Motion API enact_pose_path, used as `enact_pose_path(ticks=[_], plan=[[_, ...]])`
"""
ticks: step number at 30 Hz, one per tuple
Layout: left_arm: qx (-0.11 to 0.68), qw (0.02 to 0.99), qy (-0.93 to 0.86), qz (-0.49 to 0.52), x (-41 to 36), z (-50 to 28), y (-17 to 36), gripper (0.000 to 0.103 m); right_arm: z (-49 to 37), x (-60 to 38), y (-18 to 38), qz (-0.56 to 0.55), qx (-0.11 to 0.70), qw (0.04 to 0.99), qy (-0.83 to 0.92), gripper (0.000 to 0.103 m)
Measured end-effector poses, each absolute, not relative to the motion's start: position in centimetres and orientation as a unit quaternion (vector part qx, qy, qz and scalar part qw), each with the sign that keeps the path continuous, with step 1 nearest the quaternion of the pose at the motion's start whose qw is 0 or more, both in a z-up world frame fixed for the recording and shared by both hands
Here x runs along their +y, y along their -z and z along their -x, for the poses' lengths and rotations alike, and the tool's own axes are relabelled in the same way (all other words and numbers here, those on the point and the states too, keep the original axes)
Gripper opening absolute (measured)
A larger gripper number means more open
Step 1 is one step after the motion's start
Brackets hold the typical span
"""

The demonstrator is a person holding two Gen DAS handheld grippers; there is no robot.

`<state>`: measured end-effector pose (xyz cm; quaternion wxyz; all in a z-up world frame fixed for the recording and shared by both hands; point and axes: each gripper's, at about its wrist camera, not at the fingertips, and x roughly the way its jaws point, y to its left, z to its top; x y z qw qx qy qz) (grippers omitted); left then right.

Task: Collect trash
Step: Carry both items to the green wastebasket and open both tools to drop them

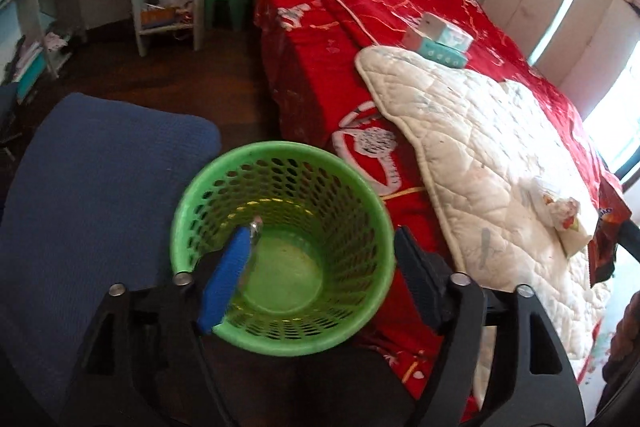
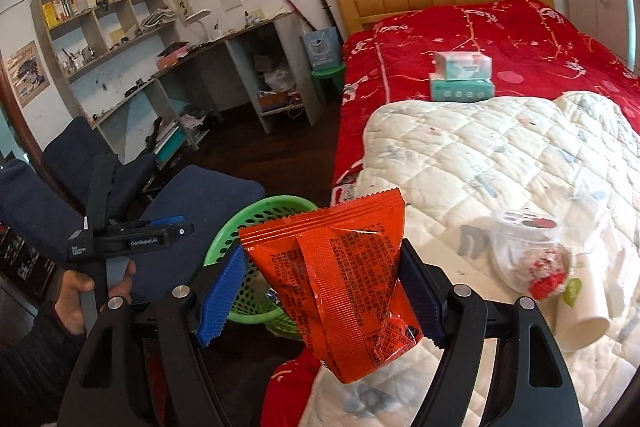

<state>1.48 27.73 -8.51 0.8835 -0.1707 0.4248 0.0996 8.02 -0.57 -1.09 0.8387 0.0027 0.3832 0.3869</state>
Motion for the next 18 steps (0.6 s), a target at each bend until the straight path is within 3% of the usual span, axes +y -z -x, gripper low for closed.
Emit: enact_pose_path(ticks=[3, 18], plan=[[0.414, 0.887, -0.119, 0.167, 28.4, -0.2, 8.1, 0.086, -8.1, 1.0, 1.5, -0.001, 0.39, 0.832, -0.394, 0.072], [0.378, 0.895, -0.172, 0.166, 32.1, 5.8, 7.4, 0.089, -9.0, 11.4, 5.2, -0.016, 0.44, 0.795, -0.417, 0.073]])
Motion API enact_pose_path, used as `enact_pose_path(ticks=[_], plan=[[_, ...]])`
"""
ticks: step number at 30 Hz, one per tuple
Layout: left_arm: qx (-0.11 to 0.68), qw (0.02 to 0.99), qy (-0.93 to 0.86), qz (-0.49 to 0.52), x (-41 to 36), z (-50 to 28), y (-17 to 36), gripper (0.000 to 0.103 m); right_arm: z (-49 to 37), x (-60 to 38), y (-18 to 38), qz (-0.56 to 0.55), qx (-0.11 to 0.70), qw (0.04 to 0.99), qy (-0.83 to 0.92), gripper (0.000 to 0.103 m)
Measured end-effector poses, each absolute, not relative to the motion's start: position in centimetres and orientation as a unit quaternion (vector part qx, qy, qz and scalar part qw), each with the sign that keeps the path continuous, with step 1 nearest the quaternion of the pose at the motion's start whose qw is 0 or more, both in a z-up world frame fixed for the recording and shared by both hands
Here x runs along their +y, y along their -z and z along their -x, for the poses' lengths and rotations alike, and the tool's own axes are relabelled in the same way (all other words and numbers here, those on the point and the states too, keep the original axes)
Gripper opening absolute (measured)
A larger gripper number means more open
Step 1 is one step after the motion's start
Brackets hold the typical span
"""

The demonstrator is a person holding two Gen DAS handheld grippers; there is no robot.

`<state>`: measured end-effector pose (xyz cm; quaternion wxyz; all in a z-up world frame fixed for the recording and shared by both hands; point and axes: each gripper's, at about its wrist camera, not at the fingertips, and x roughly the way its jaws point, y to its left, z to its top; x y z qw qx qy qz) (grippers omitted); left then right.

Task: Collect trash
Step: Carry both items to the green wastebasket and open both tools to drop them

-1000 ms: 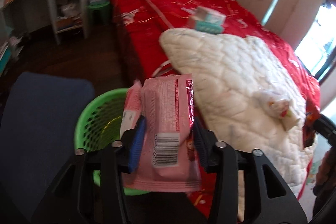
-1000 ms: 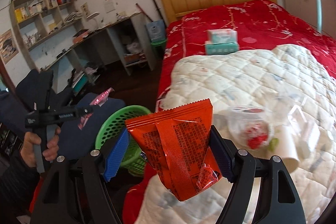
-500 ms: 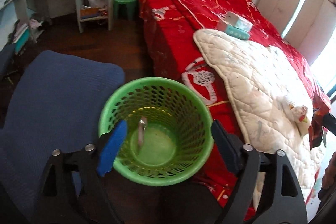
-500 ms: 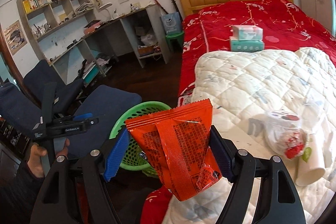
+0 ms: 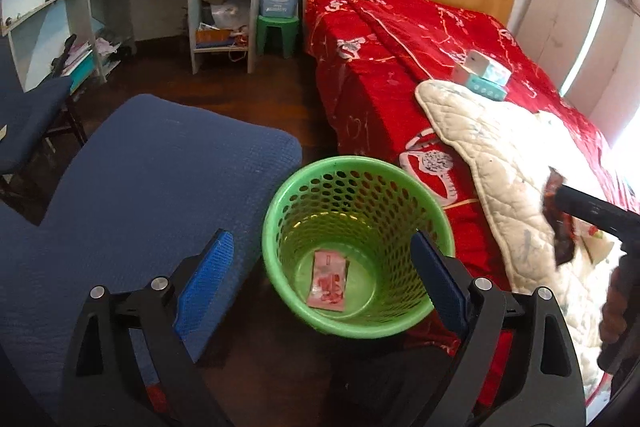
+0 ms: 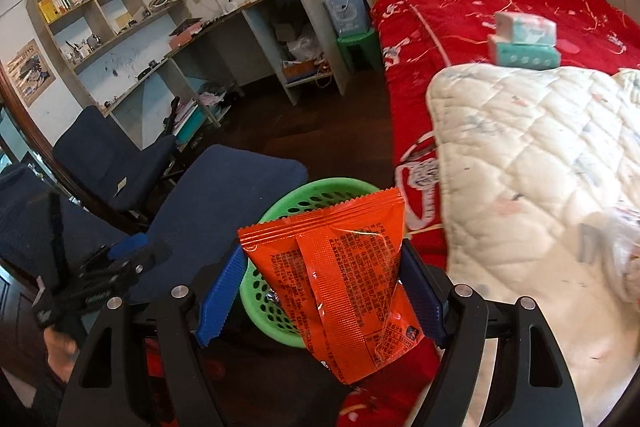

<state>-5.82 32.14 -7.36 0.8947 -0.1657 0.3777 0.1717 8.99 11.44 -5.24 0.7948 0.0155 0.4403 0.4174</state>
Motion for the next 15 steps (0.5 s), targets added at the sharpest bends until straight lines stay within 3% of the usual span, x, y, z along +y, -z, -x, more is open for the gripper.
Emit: enact_pose_path(ticks=[15], plan=[[0.365, 0.898, -0.176, 0.169, 33.0, 7.0, 7.5, 0.094, -9.8, 17.3, 6.2, -0.038, 0.452, 0.78, -0.431, 0.083]])
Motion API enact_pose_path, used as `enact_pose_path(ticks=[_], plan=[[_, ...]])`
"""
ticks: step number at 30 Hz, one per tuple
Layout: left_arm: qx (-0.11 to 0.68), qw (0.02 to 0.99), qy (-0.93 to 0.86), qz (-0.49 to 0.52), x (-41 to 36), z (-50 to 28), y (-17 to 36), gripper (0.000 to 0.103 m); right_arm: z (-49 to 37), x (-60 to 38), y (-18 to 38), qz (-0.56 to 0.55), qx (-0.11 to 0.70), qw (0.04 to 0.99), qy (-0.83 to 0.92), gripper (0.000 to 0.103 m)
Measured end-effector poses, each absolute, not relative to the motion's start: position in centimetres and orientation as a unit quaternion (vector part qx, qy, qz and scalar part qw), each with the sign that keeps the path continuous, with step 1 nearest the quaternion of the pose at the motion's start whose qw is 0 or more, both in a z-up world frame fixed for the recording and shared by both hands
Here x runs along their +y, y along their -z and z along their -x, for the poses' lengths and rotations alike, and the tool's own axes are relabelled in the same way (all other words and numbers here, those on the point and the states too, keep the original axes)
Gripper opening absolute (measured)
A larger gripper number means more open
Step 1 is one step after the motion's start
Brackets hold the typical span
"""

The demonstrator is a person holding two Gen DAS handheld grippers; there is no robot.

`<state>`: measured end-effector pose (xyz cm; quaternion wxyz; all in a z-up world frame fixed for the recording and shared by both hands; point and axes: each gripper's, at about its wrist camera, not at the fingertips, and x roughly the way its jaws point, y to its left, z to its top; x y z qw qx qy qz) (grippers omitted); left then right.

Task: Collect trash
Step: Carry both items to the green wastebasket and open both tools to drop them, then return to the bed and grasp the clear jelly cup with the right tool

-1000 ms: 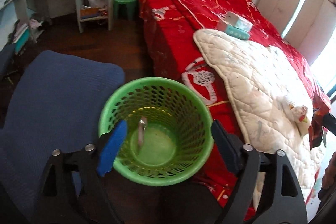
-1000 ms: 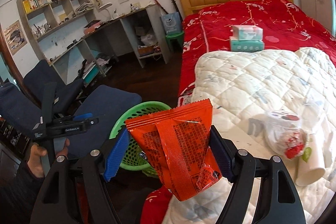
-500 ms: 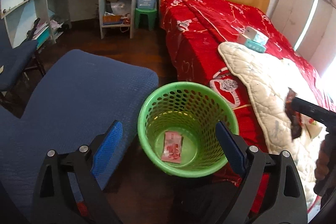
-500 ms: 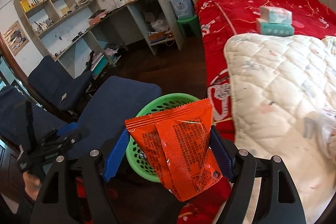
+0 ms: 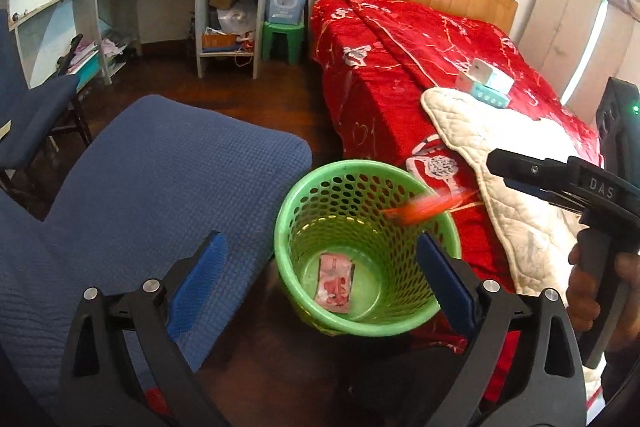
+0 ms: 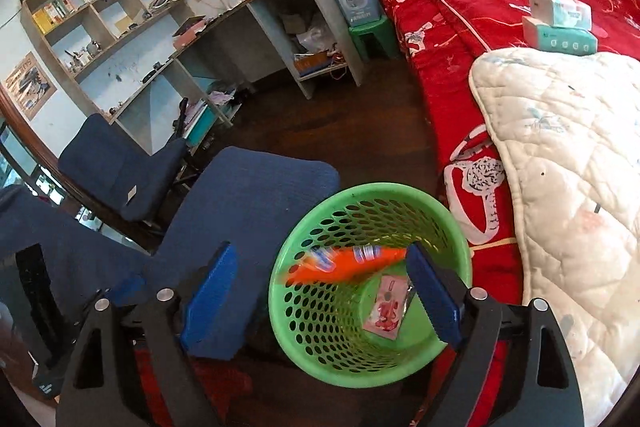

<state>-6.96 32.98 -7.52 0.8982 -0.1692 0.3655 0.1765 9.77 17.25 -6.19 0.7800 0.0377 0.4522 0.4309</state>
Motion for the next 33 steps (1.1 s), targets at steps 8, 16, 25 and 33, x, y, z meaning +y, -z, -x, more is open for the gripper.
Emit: enact_pose_path(ticks=[8, 16, 25, 33], plan=[[0.37, 0.902, -0.156, 0.159, 31.4, 6.0, 7.2, 0.094, -9.3, 13.3, 5.7, -0.027, 0.447, 0.793, -0.413, 0.084], [0.37, 0.907, -0.138, 0.147, 28.1, 4.1, 7.1, 0.094, -9.1, 5.5, 4.9, -0.027, 0.431, 0.825, -0.365, 0.084], [0.378, 0.913, -0.08, 0.136, 22.3, 0.8, 6.6, 0.094, -9.2, -4.4, 3.9, -0.034, 0.413, 0.862, -0.293, 0.084], [0.383, 0.914, -0.039, 0.124, 17.7, -1.7, 6.0, 0.094, -10.4, -14.5, 3.5, -0.062, 0.403, 0.89, -0.207, 0.084]])
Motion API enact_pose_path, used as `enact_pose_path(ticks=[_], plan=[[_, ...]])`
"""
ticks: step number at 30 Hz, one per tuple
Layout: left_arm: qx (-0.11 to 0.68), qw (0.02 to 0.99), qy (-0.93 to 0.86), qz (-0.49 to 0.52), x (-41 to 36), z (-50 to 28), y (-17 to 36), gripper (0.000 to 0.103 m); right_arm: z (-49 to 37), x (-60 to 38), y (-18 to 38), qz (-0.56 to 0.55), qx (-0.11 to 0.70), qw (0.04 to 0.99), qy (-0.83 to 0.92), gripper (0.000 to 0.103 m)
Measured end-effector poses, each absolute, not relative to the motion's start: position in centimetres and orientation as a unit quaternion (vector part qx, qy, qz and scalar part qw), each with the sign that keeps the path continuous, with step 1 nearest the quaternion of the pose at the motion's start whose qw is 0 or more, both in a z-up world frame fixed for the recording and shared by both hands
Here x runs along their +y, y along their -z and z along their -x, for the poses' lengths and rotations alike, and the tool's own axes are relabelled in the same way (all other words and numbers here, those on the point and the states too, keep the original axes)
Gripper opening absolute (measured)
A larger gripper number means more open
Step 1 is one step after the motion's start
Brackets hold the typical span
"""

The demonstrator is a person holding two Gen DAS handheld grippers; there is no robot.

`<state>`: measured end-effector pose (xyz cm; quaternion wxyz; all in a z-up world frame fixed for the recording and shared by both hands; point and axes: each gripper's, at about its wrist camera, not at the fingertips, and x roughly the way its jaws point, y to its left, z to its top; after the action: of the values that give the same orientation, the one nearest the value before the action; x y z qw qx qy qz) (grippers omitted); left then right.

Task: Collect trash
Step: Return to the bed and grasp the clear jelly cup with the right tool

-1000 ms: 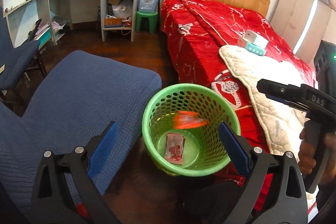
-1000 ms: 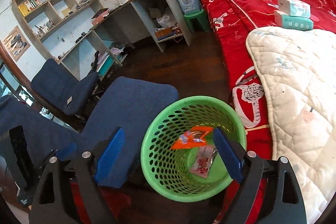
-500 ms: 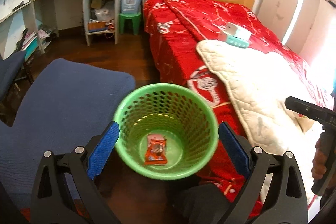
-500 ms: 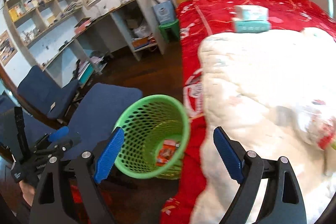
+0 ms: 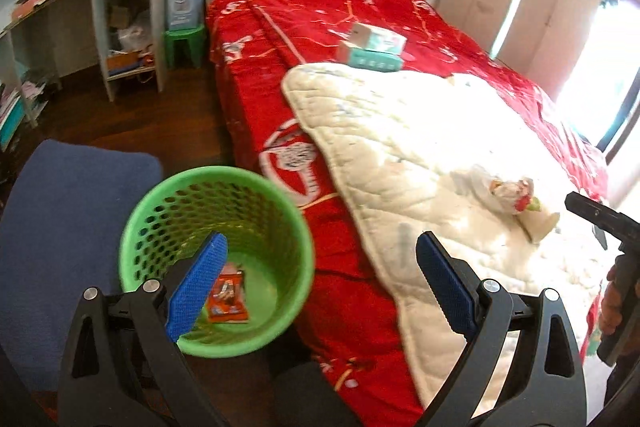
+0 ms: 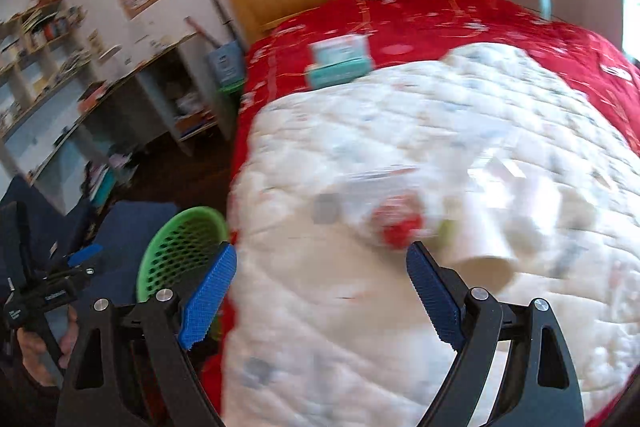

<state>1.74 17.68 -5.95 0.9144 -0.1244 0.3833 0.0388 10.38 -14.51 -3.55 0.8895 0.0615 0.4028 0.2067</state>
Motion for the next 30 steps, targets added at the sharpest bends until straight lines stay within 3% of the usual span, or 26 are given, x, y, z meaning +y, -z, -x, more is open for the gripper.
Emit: enact_pose_path(ticks=[15, 30], plan=[[0.398, 0.91, 0.007, 0.12, 12.3, -6.6, 5.6, 0.093, -17.4, -31.8, 4.9, -0.109, 0.408, 0.906, -0.027, 0.08], [0.407, 0.907, 0.058, 0.094, 7.2, -12.3, 5.2, 0.093, -25.3, -36.1, 10.3, -0.103, 0.456, 0.884, 0.019, 0.079]])
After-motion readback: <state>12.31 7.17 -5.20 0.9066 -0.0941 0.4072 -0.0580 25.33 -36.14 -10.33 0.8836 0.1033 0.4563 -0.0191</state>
